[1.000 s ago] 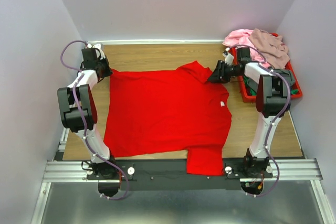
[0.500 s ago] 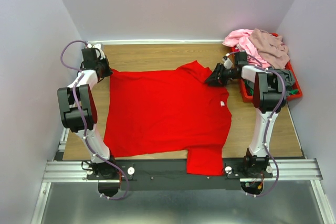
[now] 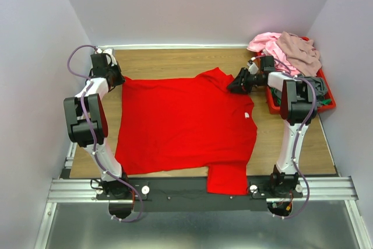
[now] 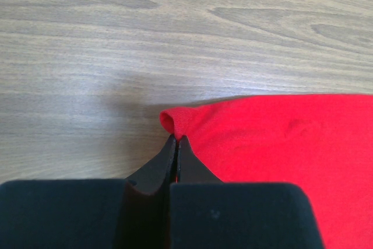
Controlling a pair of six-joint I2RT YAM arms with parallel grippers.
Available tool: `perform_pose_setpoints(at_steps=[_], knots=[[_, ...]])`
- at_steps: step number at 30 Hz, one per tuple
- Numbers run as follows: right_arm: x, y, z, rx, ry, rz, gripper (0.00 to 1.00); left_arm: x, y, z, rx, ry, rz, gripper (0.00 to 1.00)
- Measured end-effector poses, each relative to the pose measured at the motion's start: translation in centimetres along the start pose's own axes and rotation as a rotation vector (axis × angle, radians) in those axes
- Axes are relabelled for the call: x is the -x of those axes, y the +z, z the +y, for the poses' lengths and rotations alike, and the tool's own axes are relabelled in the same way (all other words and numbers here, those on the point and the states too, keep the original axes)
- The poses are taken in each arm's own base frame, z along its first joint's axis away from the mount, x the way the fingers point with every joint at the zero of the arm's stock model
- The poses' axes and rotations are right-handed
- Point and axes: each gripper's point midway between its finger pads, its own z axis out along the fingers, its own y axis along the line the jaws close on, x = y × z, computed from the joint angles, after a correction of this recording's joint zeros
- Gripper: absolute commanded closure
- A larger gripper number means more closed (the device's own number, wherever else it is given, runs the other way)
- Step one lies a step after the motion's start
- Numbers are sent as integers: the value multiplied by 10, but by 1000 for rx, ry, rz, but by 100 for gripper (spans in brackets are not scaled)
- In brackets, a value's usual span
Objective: Fold and stack the t-shirts
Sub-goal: Flatten the tshirt out
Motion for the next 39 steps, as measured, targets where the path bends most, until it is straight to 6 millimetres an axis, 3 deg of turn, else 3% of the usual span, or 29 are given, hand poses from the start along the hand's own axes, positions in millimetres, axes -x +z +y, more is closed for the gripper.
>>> perform_pose_setpoints(at_steps=[13,23,29,34,39], knots=[[18,8,-3,-3,16,-30,52,0,0,0,0,0,0,100],[38,-1,-10,-16,22,-85,56,0,0,0,0,0,0,100],[41,1,-11,-12,15,-94,69,0,0,0,0,0,0,100],[43,2,-11,-8,9,-99,99,0,0,0,0,0,0,100],[45,1,-10,-4,3,-101,99,0,0,0,0,0,0,100]])
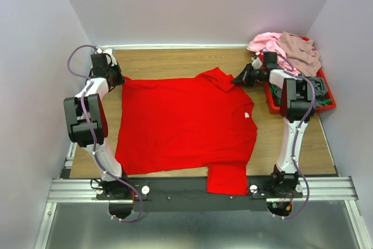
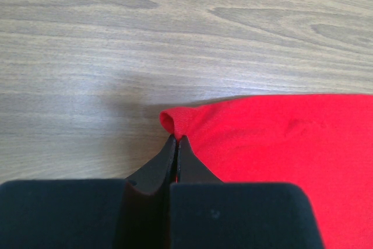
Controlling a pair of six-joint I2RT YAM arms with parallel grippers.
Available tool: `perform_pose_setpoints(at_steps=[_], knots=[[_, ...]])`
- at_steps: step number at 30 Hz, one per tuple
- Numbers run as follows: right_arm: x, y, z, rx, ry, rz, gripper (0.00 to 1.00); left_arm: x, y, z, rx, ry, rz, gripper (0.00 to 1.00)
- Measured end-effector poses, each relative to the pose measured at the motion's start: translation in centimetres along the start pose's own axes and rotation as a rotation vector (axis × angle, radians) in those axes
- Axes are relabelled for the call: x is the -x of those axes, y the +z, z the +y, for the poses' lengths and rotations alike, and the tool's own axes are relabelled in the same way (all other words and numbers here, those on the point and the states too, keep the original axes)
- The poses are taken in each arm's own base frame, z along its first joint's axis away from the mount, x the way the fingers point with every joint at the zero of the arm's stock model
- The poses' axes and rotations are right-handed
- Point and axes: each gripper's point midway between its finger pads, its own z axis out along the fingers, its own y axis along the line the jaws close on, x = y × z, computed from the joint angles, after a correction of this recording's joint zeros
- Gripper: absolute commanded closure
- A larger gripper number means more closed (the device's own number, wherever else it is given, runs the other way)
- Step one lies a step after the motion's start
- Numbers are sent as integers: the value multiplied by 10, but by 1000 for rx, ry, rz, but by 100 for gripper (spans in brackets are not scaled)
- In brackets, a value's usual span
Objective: Fold and stack the t-shirts
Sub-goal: Flatten the tshirt out
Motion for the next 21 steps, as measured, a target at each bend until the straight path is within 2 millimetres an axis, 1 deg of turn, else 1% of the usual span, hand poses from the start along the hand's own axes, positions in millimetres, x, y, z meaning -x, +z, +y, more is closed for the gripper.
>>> perform_pose_setpoints(at_steps=[3,5,7,8,10,11,12,13,14,15,17,18,19,20,21], knots=[[7,-2,8,16,-28,-8,100,1,-1,0,-1,-2,-3,100],[19,-6,19,33,-72,-24,100,5,-4,-2,-4,-7,-14,100],[36,-14,38,50,-134,-50,100,19,-16,-7,-15,-22,-50,100],[50,-22,56,65,-193,-75,100,29,-24,-10,-21,-31,-77,100],[73,-40,90,86,-306,-119,100,49,-43,-16,-31,-47,-135,100],[85,-51,112,102,-375,-150,100,62,-55,-20,-36,-50,-174,100],[99,-71,145,120,-474,-199,100,78,-71,-24,-42,-54,-225,100],[110,-91,175,132,-572,-248,99,98,-90,-29,-49,-56,-288,100],[115,-112,203,134,-673,-295,99,116,-110,-34,-58,-57,-354,100],[117,-128,224,137,-739,-329,99,133,-130,-40,-67,-60,-420,100],[115,-171,276,131,-911,-424,100,159,-171,-50,-80,-66,-532,100],[110,-196,304,120,-1012,-482,100,173,-197,-58,-92,-69,-603,100],[105,-215,323,115,-1074,-523,99,181,-214,-63,-100,-68,-648,100],[95,-241,350,110,-1169,-580,100,191,-240,-71,-115,-68,-714,100],[88,-257,366,101,-1233,-617,100,198,-257,-77,-128,-68,-757,100]])
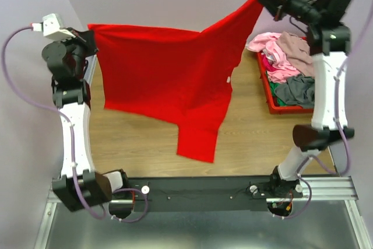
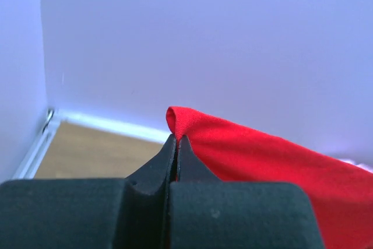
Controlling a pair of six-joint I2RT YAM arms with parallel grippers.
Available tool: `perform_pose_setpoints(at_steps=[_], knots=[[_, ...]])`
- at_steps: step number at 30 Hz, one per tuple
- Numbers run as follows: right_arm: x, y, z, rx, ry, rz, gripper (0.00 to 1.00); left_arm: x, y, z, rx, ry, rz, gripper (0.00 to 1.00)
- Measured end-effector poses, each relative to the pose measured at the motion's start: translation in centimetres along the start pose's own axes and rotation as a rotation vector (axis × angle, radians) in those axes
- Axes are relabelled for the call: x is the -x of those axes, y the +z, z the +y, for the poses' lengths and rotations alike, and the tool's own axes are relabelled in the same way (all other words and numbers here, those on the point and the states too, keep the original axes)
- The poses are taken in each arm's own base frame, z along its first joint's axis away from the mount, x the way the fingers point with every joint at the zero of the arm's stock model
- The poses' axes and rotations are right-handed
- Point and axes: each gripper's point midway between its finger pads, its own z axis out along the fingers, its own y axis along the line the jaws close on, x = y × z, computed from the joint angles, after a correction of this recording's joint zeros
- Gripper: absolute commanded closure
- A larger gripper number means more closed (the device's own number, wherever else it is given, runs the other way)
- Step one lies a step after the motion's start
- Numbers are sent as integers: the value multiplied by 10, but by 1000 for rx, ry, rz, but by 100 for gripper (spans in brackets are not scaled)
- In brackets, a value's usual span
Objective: Fold and stack the t-shirts
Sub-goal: Flatten the tshirt out
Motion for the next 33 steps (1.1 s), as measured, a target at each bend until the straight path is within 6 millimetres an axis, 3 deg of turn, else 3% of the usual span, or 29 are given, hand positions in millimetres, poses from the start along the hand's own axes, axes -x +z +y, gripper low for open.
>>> perform_pose_setpoints(at_steps=[1,6,8,13,17,23,30,33], knots=[[36,-22,14,-14,-114,-55,100,22,-14,-13,-22,-2,-61,100],[122,-87,48,-97,-385,-199,100,94,-76,-62,-115,2,-273,100],[149,-109,60,-128,-449,-251,100,118,-103,-78,-146,9,-353,100],[195,-148,78,-208,-523,-354,100,154,-165,-108,-201,27,-494,100],[212,-165,76,-286,-523,-395,100,175,-190,-124,-232,33,-558,100],[219,-171,51,-424,-487,-412,100,186,-194,-131,-246,29,-576,100],[212,-154,20,-492,-446,-407,100,180,-189,-128,-243,18,-558,100],[198,-133,3,-487,-411,-385,100,166,-177,-118,-218,9,-527,100]])
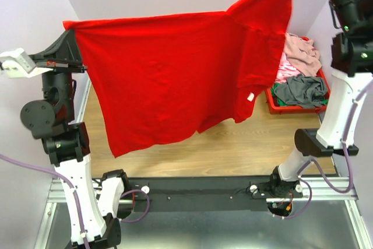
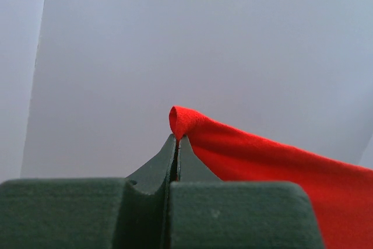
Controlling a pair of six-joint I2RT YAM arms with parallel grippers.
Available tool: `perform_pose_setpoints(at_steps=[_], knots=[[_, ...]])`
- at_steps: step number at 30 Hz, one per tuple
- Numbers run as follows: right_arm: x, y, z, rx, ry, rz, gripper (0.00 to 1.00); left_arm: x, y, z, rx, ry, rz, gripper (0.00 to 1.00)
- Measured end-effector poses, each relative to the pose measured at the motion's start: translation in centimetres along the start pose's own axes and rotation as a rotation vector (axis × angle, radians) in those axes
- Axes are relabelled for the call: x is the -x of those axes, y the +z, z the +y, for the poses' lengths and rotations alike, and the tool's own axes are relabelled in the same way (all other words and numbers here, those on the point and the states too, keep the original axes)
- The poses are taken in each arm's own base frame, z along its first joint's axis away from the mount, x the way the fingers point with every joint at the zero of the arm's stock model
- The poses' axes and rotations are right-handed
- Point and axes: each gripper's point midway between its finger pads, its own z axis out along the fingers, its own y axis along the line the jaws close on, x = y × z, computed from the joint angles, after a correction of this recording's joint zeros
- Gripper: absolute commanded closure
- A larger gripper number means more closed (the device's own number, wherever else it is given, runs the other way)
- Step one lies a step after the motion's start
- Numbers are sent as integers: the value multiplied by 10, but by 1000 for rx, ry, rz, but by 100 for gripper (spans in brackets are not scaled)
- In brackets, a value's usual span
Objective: Fold and stack the t-shirts
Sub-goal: Flatten the tshirt out
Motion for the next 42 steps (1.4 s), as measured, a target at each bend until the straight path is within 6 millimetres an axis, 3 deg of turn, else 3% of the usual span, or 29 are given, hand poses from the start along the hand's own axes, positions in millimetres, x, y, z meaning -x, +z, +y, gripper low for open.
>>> perform_pose_setpoints(at_steps=[7,10,13,18,24,27,32,35,37,40,42], knots=[[-76,31,16,54,96,125,100,-67,-3,44,103,-7,129,100],[-82,32,22,78,114,140,99,-82,-2,52,123,-12,167,100],[-68,27,24,94,108,114,99,-73,1,47,113,-12,156,100],[-18,5,20,90,78,29,99,-14,6,8,19,-6,37,100],[78,-41,10,46,14,-158,99,56,-17,-42,-92,7,-107,100],[133,-75,3,-5,-31,-272,99,90,-32,-67,-147,9,-180,100],[186,-116,-8,-87,-83,-390,99,126,-50,-93,-208,9,-254,100],[199,-127,-12,-119,-100,-423,99,132,-53,-97,-217,8,-263,100],[194,-122,-15,-129,-101,-415,99,128,-51,-93,-208,8,-254,100],[170,-105,-18,-132,-92,-357,99,106,-43,-78,-172,6,-213,100],[142,-85,-18,-124,-77,-295,99,83,-37,-63,-144,5,-180,100]])
